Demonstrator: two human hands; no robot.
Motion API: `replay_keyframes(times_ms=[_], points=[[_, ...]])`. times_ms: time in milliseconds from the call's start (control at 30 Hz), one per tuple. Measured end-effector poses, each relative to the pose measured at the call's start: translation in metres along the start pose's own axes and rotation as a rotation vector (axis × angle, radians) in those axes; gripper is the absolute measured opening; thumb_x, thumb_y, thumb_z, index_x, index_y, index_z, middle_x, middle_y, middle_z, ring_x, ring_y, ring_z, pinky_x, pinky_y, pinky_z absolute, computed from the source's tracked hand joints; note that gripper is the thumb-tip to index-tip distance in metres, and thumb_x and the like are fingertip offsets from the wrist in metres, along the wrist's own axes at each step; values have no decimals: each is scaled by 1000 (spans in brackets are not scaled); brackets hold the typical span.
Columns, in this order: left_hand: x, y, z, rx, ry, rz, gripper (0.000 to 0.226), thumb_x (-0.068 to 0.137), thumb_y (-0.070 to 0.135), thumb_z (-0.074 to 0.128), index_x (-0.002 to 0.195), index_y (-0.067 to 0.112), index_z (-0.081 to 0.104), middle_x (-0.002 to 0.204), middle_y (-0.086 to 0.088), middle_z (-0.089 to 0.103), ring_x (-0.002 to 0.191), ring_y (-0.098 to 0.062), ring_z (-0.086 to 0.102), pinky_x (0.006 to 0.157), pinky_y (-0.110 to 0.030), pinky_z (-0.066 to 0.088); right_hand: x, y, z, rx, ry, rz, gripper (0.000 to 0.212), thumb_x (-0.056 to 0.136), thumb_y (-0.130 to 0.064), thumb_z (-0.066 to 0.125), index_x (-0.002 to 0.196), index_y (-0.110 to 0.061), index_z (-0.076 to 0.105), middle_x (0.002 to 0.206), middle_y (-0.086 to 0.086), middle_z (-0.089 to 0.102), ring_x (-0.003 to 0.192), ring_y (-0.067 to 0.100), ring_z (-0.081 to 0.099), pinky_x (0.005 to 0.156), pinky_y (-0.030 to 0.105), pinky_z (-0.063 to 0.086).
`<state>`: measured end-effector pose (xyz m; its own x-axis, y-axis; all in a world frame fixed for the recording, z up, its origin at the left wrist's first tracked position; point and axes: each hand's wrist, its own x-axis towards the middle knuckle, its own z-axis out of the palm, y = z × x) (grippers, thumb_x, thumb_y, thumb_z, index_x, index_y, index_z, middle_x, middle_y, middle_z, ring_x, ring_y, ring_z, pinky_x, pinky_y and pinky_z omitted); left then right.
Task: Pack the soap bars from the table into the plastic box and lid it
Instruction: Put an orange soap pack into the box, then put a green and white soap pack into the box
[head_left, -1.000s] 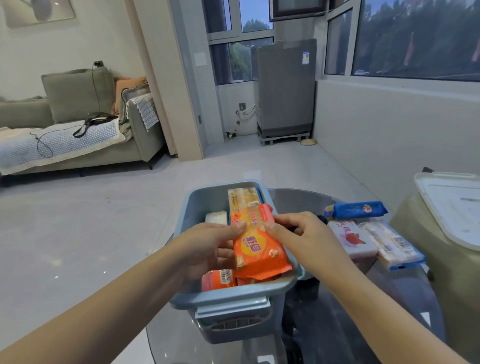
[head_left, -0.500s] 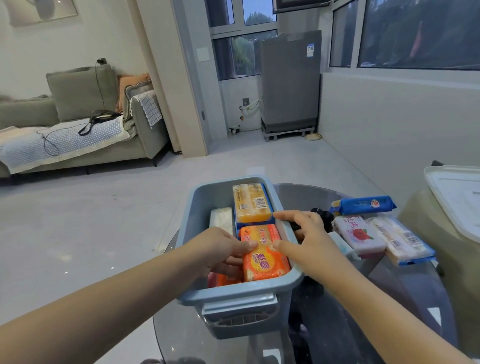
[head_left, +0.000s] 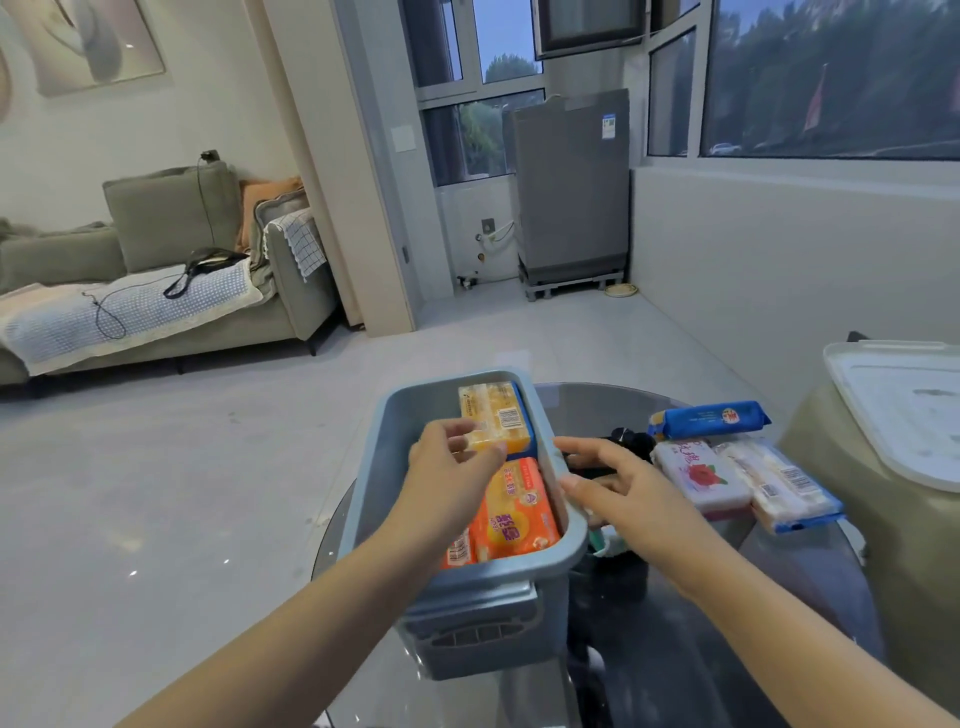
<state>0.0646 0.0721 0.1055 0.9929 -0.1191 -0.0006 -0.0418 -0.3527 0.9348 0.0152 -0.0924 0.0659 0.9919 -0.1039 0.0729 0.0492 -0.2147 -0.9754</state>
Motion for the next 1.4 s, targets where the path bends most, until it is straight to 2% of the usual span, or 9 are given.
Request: replay_keyframes(times_ms=[267, 500, 567, 667, 767, 867, 1000, 1267, 1400], points=[[-37, 24, 79, -182, -168, 210, 20, 89, 16, 58, 99, 33, 53, 100, 16, 59, 89, 8, 57, 66, -5, 45, -18, 12, -65, 42, 198, 46, 18, 88, -16, 57, 94, -30, 68, 96, -1, 68, 81, 10, 63, 63, 22, 46], [-32, 3, 149, -103, -176, 150, 25, 89, 13, 55, 92, 38, 50, 115, 6, 54, 91, 4, 54, 61, -2, 41, -19, 45, -98, -34, 259, 261, 17, 90, -17, 54, 103, -21, 64, 93, 0, 66, 73, 10, 58, 58, 22, 43], [-22, -12, 161, -29, -105, 113, 22, 89, 13, 52, 100, 32, 51, 124, 2, 44, 94, 0, 51, 72, -6, 38, -14, 54, -100, -76, 262, 327, 21, 89, -20, 54, 108, -20, 61, 99, 1, 65, 76, 11, 58, 59, 22, 45], [-5, -34, 171, 122, 18, 20, 36, 89, 16, 54, 124, 20, 49, 138, -2, 35, 121, -16, 43, 104, -33, 38, -7, 64, -98, -145, 243, 383, 30, 89, -23, 53, 118, -21, 57, 101, -5, 60, 88, 15, 61, 66, 25, 51], [6, -47, 177, 183, 81, -109, 53, 88, 19, 56, 138, 16, 38, 150, -5, 23, 136, -25, 30, 114, -41, 26, 4, 73, -95, -233, 219, 393, 41, 89, -26, 52, 129, -20, 51, 117, -2, 58, 96, 17, 60, 79, 31, 54], [15, -57, 180, 112, 65, -205, 64, 90, 19, 56, 146, 11, 25, 156, -9, 12, 139, -28, 25, 112, -36, 26, 15, 77, -89, -308, 188, 421, 42, 88, -28, 51, 128, -16, 52, 116, 2, 59, 96, 20, 62, 87, 39, 53], [25, -67, 179, 5, 90, -272, 70, 89, 17, 57, 148, 6, 22, 153, -14, 24, 137, -29, 31, 113, -38, 28, 25, 81, -83, -359, 173, 430, 34, 88, -29, 51, 110, -5, 61, 105, 13, 66, 95, 27, 65, 86, 46, 53], [13, -73, 174, -365, 132, -133, 64, 85, 1, 63, 141, 12, 35, 138, -9, 48, 117, -14, 49, 100, -28, 42, 19, 78, -83, -95, 235, 472, 36, 84, -26, 65, 115, -9, 58, 80, 3, 66, 75, 19, 70, 73, 32, 58], [7, -66, 176, -534, 103, -169, 44, 82, 2, 67, 119, 20, 53, 122, -9, 59, 110, -23, 59, 91, -34, 50, 6, 69, -97, -53, 360, 344, 24, 77, -26, 73, 97, -21, 62, 81, -5, 59, 69, 7, 56, 55, 21, 42]])
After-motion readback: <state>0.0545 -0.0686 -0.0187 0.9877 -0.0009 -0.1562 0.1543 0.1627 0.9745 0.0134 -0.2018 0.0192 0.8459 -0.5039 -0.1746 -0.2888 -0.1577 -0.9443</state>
